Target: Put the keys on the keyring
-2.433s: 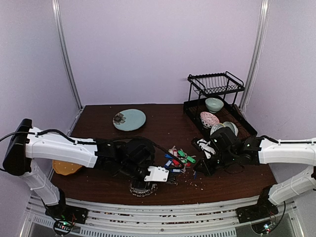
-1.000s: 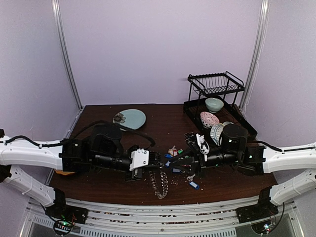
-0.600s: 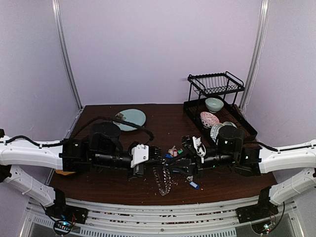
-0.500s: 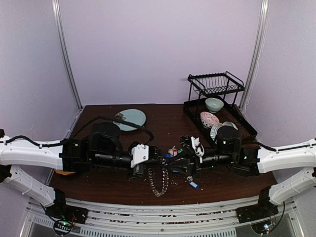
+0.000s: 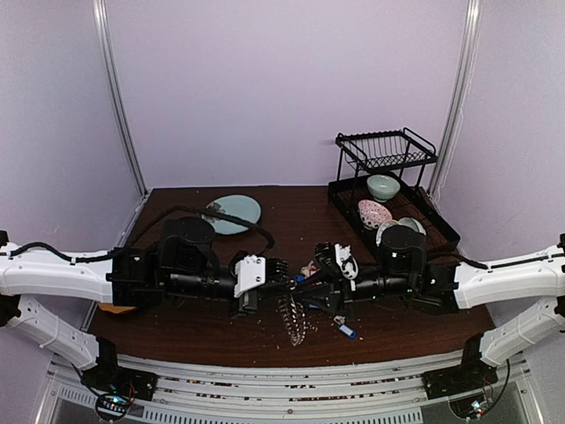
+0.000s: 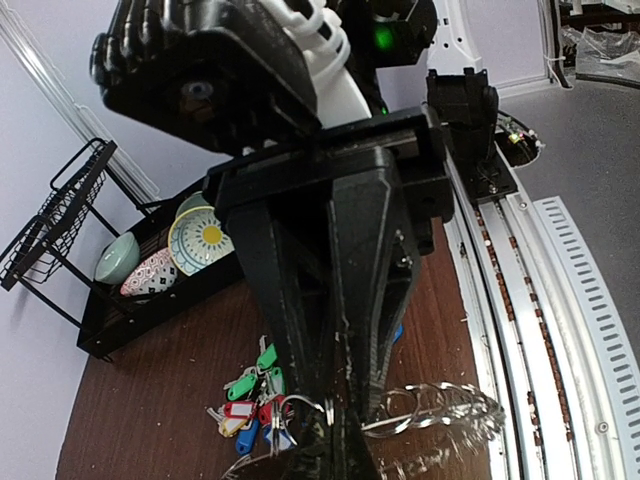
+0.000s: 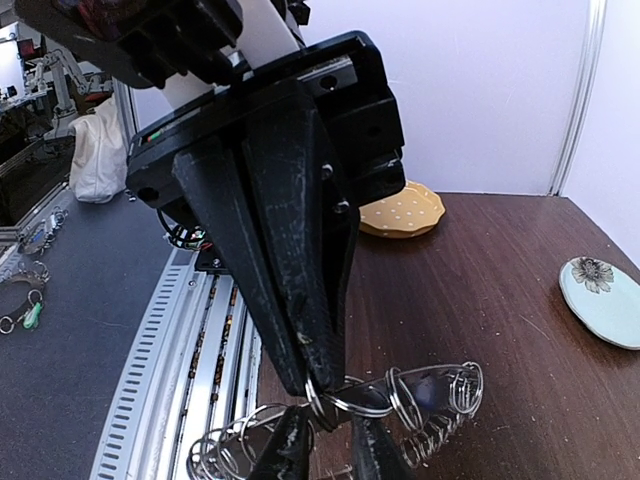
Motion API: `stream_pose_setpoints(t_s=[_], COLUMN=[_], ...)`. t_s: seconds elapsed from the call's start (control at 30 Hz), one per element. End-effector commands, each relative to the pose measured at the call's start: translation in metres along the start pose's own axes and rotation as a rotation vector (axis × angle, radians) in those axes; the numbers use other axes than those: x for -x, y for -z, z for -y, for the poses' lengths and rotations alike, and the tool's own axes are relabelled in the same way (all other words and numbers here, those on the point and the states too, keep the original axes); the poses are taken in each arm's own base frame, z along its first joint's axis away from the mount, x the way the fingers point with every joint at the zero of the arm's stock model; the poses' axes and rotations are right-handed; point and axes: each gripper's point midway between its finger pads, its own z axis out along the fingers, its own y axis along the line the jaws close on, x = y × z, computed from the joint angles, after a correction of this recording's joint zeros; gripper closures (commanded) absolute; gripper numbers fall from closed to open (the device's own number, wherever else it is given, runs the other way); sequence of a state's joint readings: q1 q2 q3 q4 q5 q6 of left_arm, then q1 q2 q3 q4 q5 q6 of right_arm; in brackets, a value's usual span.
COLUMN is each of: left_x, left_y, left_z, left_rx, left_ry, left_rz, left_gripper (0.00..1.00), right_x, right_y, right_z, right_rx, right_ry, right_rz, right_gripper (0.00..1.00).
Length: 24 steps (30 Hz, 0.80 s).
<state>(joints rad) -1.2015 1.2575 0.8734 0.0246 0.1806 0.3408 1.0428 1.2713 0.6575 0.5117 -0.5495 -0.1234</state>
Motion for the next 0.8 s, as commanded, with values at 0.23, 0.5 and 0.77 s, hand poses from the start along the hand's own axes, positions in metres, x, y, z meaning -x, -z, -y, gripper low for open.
stream_pose_setpoints(t_s=[0.23,0.5,0.77], left_x=[0.024,0.019,0.028], left_y=[0.001,0.021,0.023], left_z=[-0.01,-0.016,-0.01], left_rx=[0.031,0.09,0.069], left_ry=[-0.009,0.024,-0.038], left_rz=[0.084,0.124,0.18], left_gripper=[1.0,0.65,0.78], right_x=[0.03,0.039,0.06], right_y=[0.001,0.014,0.022], right_z=[-0.001,-0.004,-0.013], right_rx=[0.009,-0.01,0.026], right_ry=[0.021,0.071,0.101], right_rz=[0.077,0.096,0.205], right_gripper=[1.0,1.0,1.0])
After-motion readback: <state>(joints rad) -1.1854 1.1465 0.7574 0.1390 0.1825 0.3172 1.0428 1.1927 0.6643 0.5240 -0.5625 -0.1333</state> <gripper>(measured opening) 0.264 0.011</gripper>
